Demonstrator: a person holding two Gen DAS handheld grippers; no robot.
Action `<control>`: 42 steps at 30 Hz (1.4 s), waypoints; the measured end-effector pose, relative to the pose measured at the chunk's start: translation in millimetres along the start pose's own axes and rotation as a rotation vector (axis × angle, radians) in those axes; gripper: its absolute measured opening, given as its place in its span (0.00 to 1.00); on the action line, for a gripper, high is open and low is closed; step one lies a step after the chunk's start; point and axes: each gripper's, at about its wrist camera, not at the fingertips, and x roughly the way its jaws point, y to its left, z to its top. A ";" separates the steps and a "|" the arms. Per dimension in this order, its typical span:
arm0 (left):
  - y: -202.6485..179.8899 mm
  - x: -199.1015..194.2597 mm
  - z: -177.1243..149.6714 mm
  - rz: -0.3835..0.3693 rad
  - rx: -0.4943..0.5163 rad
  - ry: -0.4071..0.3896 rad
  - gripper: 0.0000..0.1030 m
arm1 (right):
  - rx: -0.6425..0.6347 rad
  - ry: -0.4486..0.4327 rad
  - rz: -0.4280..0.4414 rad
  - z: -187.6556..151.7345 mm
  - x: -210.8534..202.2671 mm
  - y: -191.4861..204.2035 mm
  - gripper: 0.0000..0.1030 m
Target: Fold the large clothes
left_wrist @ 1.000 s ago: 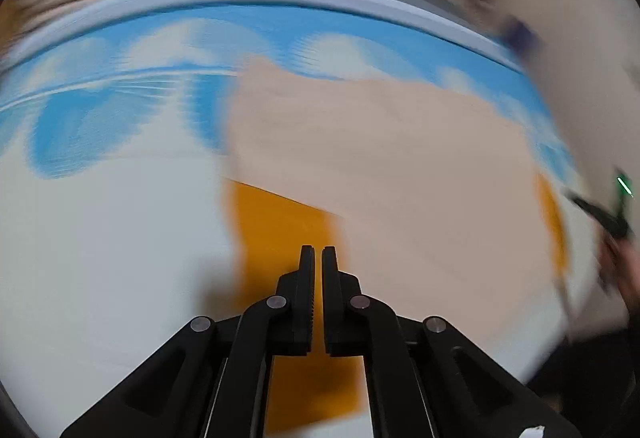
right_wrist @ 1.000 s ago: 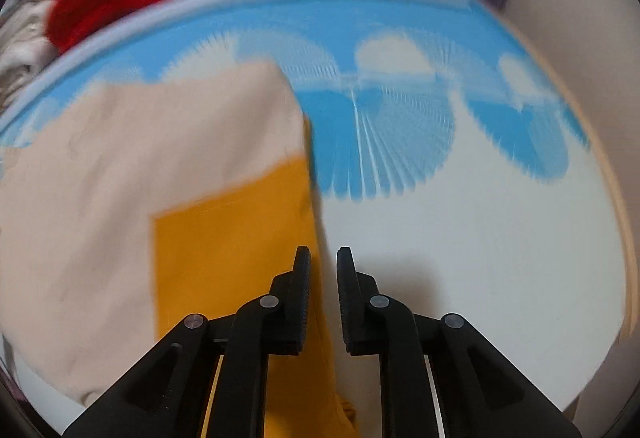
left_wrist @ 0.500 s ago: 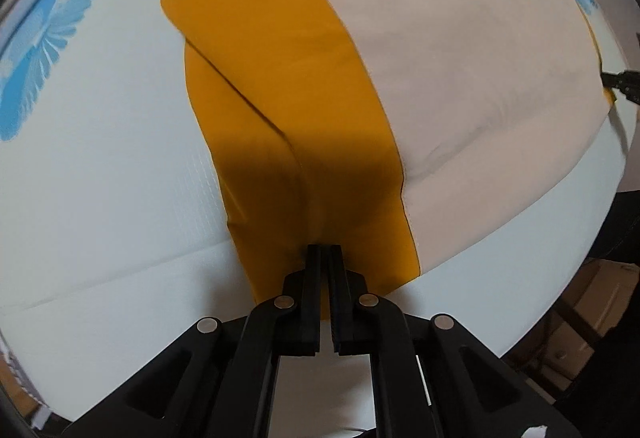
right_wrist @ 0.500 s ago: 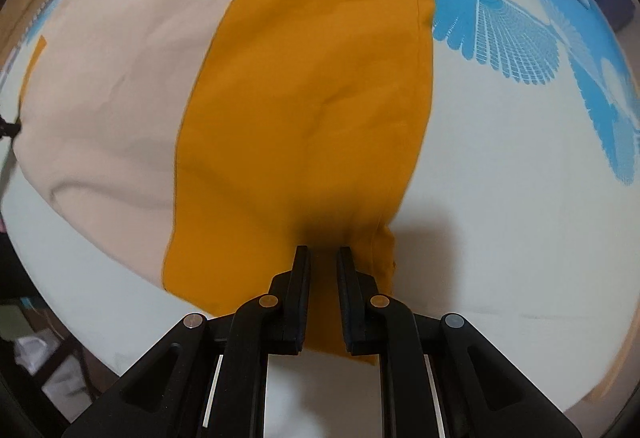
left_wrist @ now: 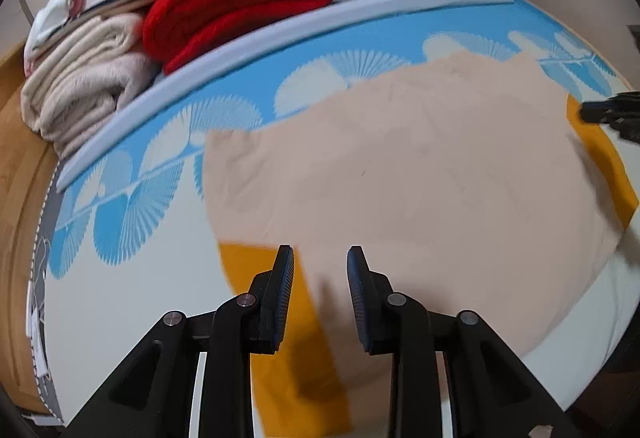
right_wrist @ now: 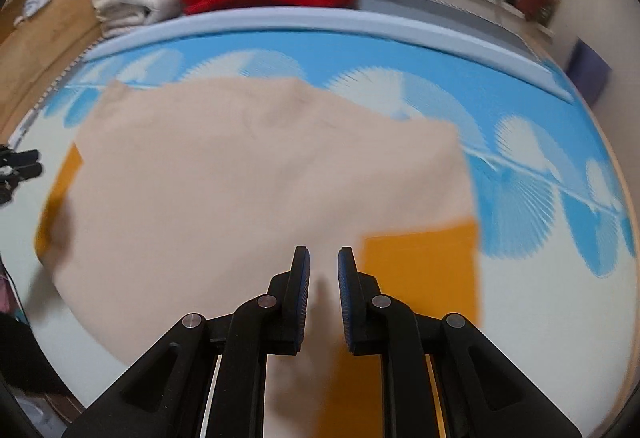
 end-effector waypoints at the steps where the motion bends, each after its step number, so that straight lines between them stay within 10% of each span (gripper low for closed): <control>1: -5.9 -3.5 5.1 0.004 0.003 -0.008 0.25 | -0.004 0.002 0.017 3.1 6.2 8.5 0.16; 14: 5.7 90.1 32.0 -0.190 -0.143 0.127 0.25 | 0.064 0.177 -0.052 29.2 123.8 14.9 0.16; 27: 145.8 169.2 19.7 -0.012 -0.527 0.153 0.25 | 0.343 0.141 -0.288 26.5 129.7 -136.9 0.16; 32: 169.8 138.0 34.2 0.075 -0.531 0.135 0.16 | 0.429 0.161 -0.363 21.4 107.4 -178.9 0.16; 37: 154.0 72.4 39.2 -0.044 -0.529 0.057 0.18 | 0.411 0.045 -0.253 20.4 38.8 -157.9 0.16; 42: 61.7 34.6 11.3 -0.164 -0.476 0.068 0.19 | 0.433 0.032 -0.100 -44.1 5.4 -77.7 0.18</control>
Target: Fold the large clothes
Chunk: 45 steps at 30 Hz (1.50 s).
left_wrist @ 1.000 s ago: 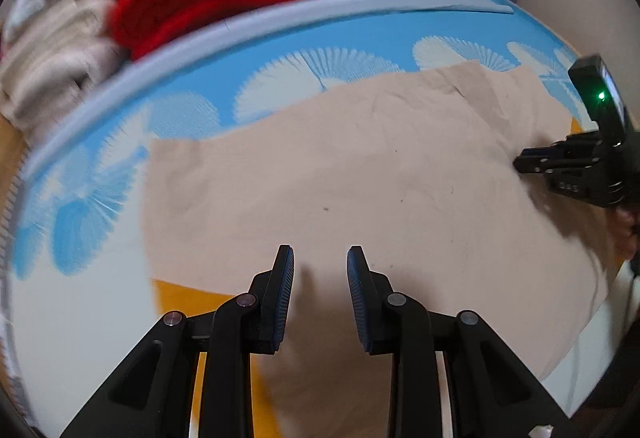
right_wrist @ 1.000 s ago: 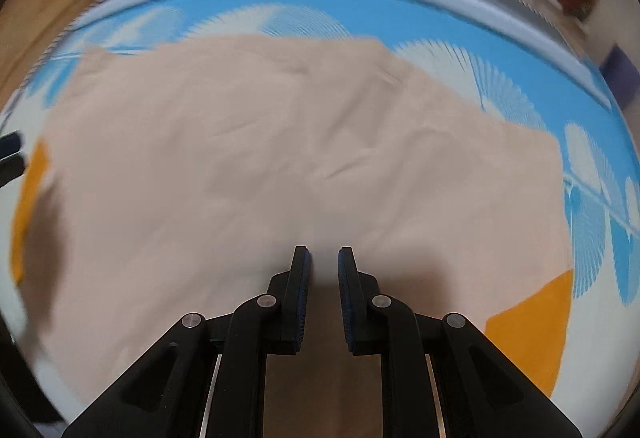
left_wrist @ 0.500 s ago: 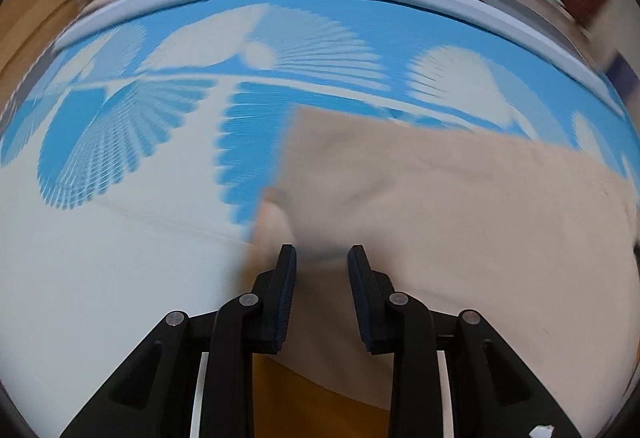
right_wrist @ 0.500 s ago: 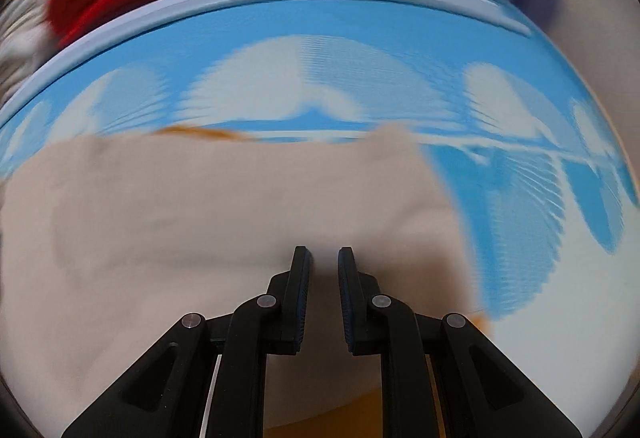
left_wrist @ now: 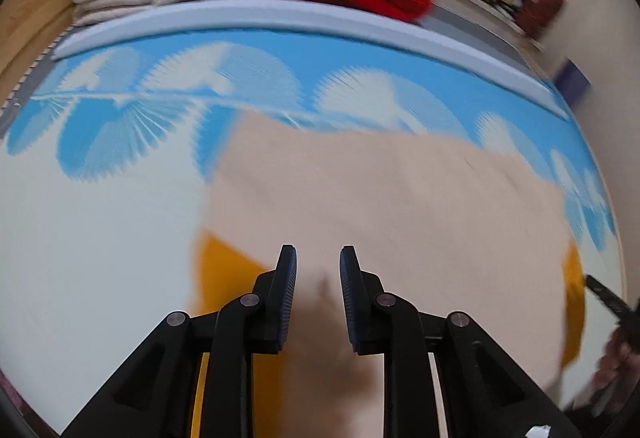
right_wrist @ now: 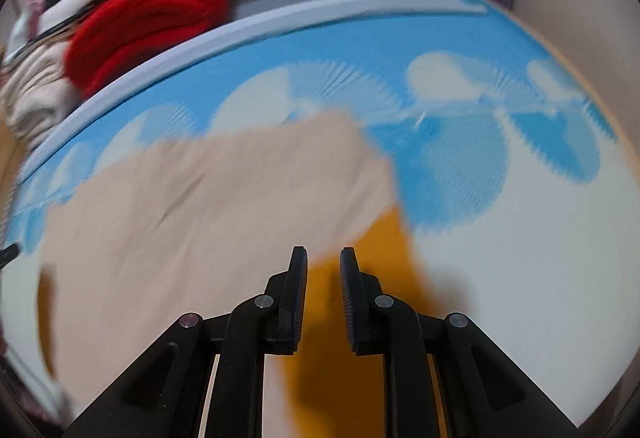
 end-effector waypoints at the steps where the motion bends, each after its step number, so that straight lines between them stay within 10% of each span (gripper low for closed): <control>1: -14.5 -0.3 -20.3 -0.021 0.014 0.010 0.21 | 0.002 -0.003 0.011 -14.0 -2.2 4.9 0.18; 10: -33.3 12.2 -158.4 0.119 0.083 0.129 0.25 | 0.256 0.098 -0.172 -134.1 -2.3 -58.2 0.18; 20: 28.2 -54.2 -178.6 0.007 -0.290 0.024 0.29 | 0.571 -0.010 0.040 -156.4 -43.5 -111.4 0.40; 31: 114.9 -7.2 -199.5 -0.201 -0.785 0.009 0.48 | 0.632 0.019 0.039 -152.8 -6.1 -115.7 0.45; 41: 138.7 8.0 -184.0 -0.262 -0.852 -0.097 0.46 | 0.719 -0.024 0.018 -139.7 2.5 -119.5 0.44; 45: 140.9 17.9 -172.3 -0.268 -0.830 -0.097 0.35 | 0.657 -0.011 -0.003 -125.5 6.1 -115.3 0.15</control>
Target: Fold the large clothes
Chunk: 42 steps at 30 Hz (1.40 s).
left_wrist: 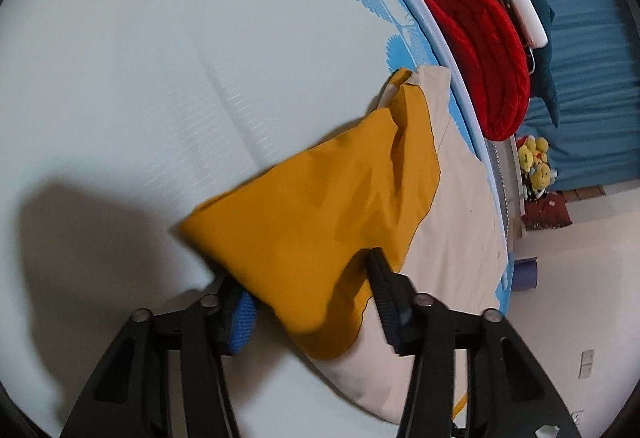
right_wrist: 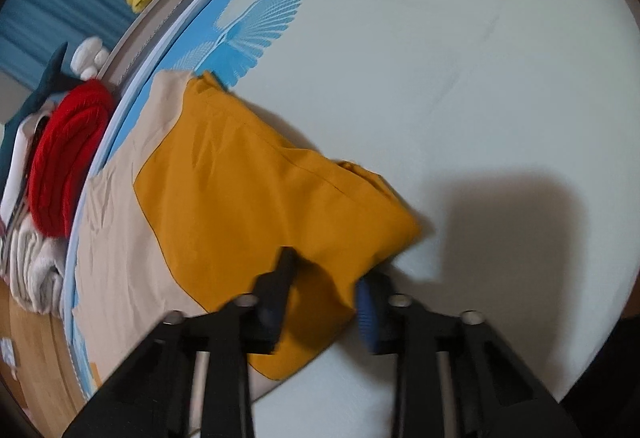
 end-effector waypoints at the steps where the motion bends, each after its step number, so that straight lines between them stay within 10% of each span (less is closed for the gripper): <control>1: -0.3 3.3 4.1 -0.005 0.000 0.018 0.23 | -0.021 -0.003 -0.010 1.8 -1.5 3.5 0.12; 7: -20.1 -33.9 4.2 -0.054 0.080 -0.012 0.04 | -0.074 -0.061 -0.034 2.7 -29.8 15.4 0.05; 19: 1.8 -94.6 -16.3 0.098 0.103 0.061 0.11 | -0.224 0.051 -0.255 -40.3 -60.1 8.9 0.16; 22: 10.3 -80.5 -13.6 0.116 0.066 0.066 0.35 | -0.308 -0.085 -0.401 -46.3 -73.3 20.0 0.27; 26: 17.0 -61.1 -15.8 0.191 0.054 0.081 0.42 | -0.484 -0.332 -0.521 -58.9 -100.5 60.3 0.33; 29: 21.6 -57.6 -19.1 0.204 0.034 0.092 0.44 | -0.606 -0.424 -0.370 -76.4 -114.7 95.5 0.33; 33: 24.3 -58.8 -22.1 0.204 0.040 0.101 0.46 | -0.806 -0.317 0.063 -115.1 -114.5 142.6 0.33; 36: 25.9 -61.1 -25.8 0.222 0.061 0.106 0.46 | -0.949 -0.226 0.206 -153.5 -102.2 166.6 0.33; 42: 14.8 -60.1 -39.0 0.302 0.187 0.082 0.44 | -1.190 -0.014 0.040 -208.2 -26.4 188.7 0.33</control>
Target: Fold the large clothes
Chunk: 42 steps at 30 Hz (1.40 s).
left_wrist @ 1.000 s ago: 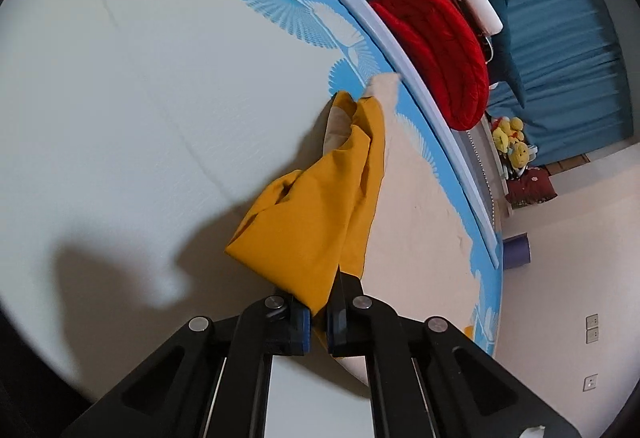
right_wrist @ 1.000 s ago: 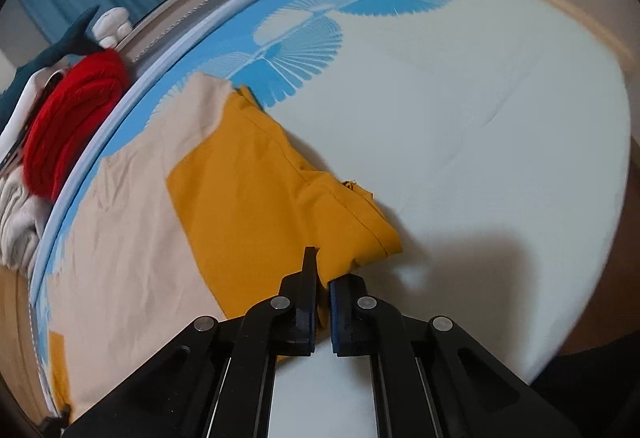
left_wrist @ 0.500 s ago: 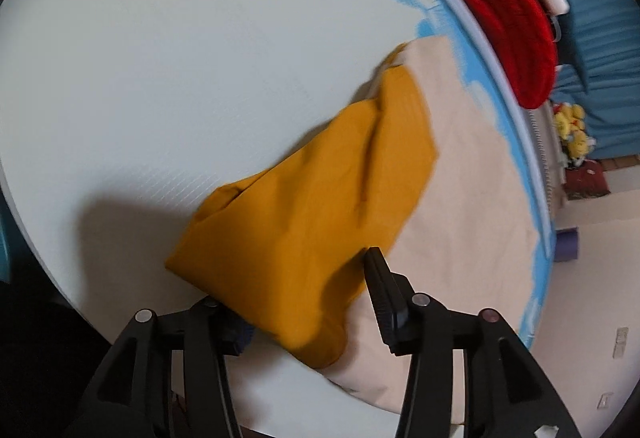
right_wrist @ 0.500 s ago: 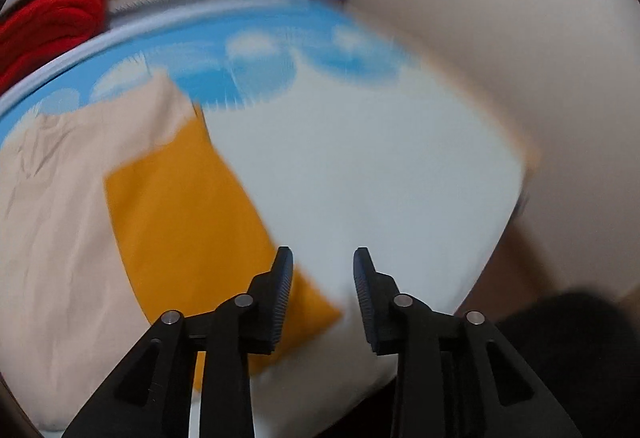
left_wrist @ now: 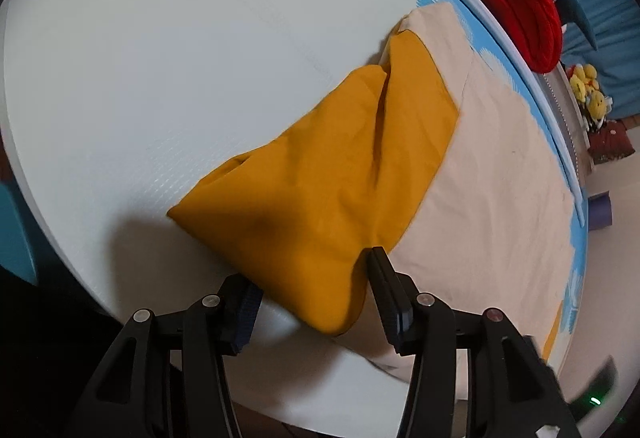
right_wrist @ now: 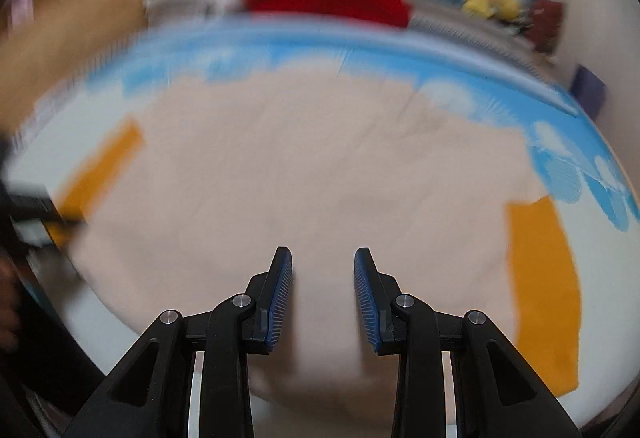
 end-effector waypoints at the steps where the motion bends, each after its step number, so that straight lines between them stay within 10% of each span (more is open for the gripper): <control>1: 1.6 1.4 1.3 -0.007 -0.003 -0.002 0.44 | -0.016 0.026 -0.009 -3.8 9.6 1.1 0.33; 17: -12.5 1.6 -2.6 0.017 0.052 -0.066 0.39 | -0.025 -0.078 -0.098 4.2 -17.8 3.0 0.33; 30: -13.8 1.9 -3.5 0.031 0.076 -0.070 0.38 | -0.073 0.030 -0.125 -2.0 12.0 6.2 0.33; 42: -23.9 -1.3 -6.4 0.064 0.106 -0.105 0.12 | -0.061 -0.325 -0.102 49.8 -125.9 -70.8 0.35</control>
